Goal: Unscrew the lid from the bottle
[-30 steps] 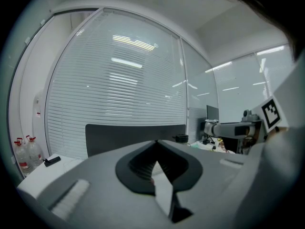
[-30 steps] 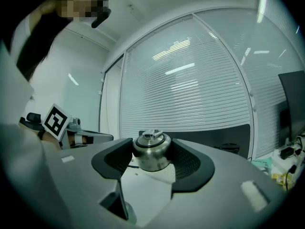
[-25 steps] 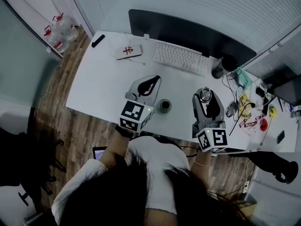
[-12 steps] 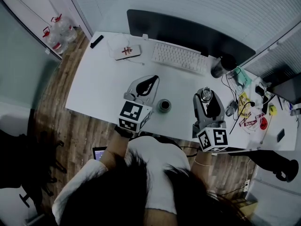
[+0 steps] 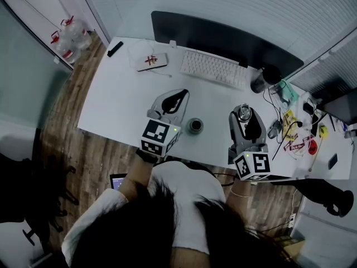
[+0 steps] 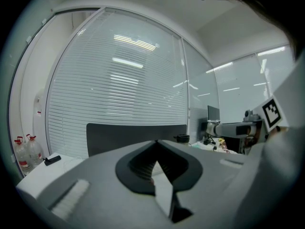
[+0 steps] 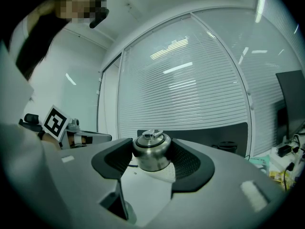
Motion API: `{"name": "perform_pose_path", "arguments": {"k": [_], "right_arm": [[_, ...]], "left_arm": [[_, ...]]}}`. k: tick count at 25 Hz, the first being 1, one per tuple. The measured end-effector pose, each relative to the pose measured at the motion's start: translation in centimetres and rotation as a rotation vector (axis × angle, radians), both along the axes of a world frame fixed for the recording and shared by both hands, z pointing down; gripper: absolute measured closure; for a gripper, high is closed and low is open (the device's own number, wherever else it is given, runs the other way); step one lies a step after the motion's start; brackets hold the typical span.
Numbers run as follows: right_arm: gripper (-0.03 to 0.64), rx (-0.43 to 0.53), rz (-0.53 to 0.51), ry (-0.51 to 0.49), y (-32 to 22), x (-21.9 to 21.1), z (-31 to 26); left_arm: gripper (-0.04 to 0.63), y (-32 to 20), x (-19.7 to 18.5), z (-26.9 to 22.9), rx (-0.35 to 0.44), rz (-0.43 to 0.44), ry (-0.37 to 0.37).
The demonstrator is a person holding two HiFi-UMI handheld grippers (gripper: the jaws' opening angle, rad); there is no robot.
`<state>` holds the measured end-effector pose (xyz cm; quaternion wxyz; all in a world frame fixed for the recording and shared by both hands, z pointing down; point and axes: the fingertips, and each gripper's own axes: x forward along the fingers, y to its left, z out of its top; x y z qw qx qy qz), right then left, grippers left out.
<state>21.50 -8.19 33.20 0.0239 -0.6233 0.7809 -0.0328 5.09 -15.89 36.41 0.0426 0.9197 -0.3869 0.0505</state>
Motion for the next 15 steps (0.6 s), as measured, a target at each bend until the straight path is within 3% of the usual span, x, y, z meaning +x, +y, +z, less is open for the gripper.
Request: {"name": "perform_pose_path", "arguments": {"k": [7,15], "right_arm": [[0.363,-0.003,-0.008,-0.003,-0.14,-0.25,0.09],[0.364,-0.001,-0.004,-0.013,0.07,-0.07,0.23]], "left_arm": [[0.537,-0.20,-0.28,0.29,-0.010,0.006,0.016],[0.537,-0.60,-0.62,-0.29,0.037,0.022,-0.015]]}}
